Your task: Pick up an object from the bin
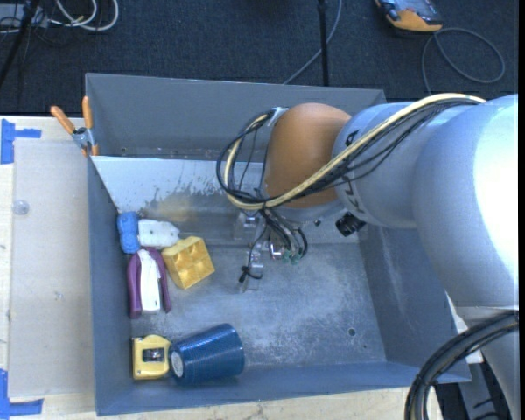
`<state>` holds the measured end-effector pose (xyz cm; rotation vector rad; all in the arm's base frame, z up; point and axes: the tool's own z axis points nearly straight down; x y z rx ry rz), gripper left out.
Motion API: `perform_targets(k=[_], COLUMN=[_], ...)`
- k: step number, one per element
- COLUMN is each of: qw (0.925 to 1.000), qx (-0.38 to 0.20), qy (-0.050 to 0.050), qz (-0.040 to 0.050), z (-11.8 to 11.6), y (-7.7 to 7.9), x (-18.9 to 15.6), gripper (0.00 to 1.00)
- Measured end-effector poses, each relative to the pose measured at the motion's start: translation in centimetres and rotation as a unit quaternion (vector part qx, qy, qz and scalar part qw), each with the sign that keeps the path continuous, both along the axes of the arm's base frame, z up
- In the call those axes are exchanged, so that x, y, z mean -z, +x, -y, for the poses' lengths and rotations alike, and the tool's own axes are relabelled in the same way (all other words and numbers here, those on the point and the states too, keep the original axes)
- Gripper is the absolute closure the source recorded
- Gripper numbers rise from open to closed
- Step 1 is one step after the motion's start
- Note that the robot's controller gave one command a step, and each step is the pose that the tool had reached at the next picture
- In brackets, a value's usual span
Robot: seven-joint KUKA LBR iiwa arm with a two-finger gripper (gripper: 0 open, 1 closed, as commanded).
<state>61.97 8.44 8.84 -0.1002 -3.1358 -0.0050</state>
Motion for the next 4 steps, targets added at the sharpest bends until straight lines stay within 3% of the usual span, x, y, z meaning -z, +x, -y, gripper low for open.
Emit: perform_targets(k=[1, 2, 4], qw=[0.9954, 0.9977, 0.9977], qx=[-0.095, -0.067, -0.067], qy=[-0.002, -0.003, -0.003], qz=[0.0000, 0.0026, 0.0012], z=[-4.8, -8.7, -8.6], y=[-1.2, -2.8, -2.9], x=[1.1, 1.8, 1.5], gripper=[0.00, 1.00, 1.00])
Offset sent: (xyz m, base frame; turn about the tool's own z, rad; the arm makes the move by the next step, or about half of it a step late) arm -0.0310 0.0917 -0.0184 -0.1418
